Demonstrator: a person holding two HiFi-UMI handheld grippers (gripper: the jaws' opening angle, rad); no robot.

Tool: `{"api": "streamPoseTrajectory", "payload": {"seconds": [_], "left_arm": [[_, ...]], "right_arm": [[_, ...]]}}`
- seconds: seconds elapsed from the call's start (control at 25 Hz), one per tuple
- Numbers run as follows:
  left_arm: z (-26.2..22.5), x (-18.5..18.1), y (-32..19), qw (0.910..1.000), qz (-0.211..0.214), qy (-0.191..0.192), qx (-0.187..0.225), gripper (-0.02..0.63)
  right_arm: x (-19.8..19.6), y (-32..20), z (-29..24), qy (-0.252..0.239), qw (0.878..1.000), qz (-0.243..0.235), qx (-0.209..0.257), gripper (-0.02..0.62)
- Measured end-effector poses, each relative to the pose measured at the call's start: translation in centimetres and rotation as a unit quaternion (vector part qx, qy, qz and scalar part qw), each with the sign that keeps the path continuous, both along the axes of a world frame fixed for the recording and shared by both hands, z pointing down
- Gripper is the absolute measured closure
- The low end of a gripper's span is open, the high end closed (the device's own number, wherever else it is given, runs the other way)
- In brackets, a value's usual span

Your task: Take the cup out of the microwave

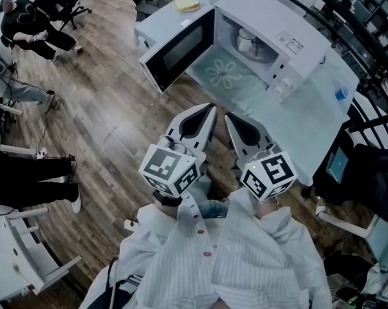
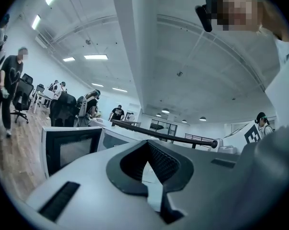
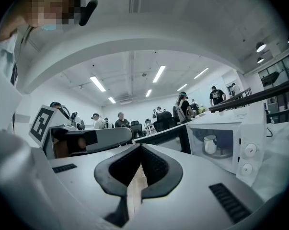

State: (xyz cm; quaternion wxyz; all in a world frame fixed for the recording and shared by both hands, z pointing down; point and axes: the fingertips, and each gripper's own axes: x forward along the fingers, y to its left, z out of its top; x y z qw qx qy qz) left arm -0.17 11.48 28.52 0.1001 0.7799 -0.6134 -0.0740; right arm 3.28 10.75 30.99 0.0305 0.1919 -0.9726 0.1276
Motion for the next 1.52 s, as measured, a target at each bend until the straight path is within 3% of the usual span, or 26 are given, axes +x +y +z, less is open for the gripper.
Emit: {"api": "streamPoseTrajectory", "payload": {"seconds": [0.24, 0.52, 0.92, 1.52], "left_arm": [[1.1, -4.4, -2.2, 0.9999, 0.014, -0.003, -0.008, 0.597], [2.1, -7.3, -3.5, 0.9996, 0.021, 0.006, -0.02, 0.597], [3.4, -7.7, -9.3, 0.9983, 0.051, 0.015, -0.024, 0.597], [1.1, -9.1, -20.2, 0.9969, 0.076, 0.015, -0.017, 0.597]], "right_arm": [[-4.2, -2.4, 1.0, 0.0, 1.0, 0.019, -0.006, 0.56], [-6.5, -3.8, 1.9, 0.008, 0.999, 0.034, -0.019, 0.56], [-7.3, -9.4, 3.6, 0.015, 0.998, 0.06, -0.032, 0.56], [-8.7, -20.0, 1.6, 0.018, 0.996, 0.084, -0.032, 0.56]]}}
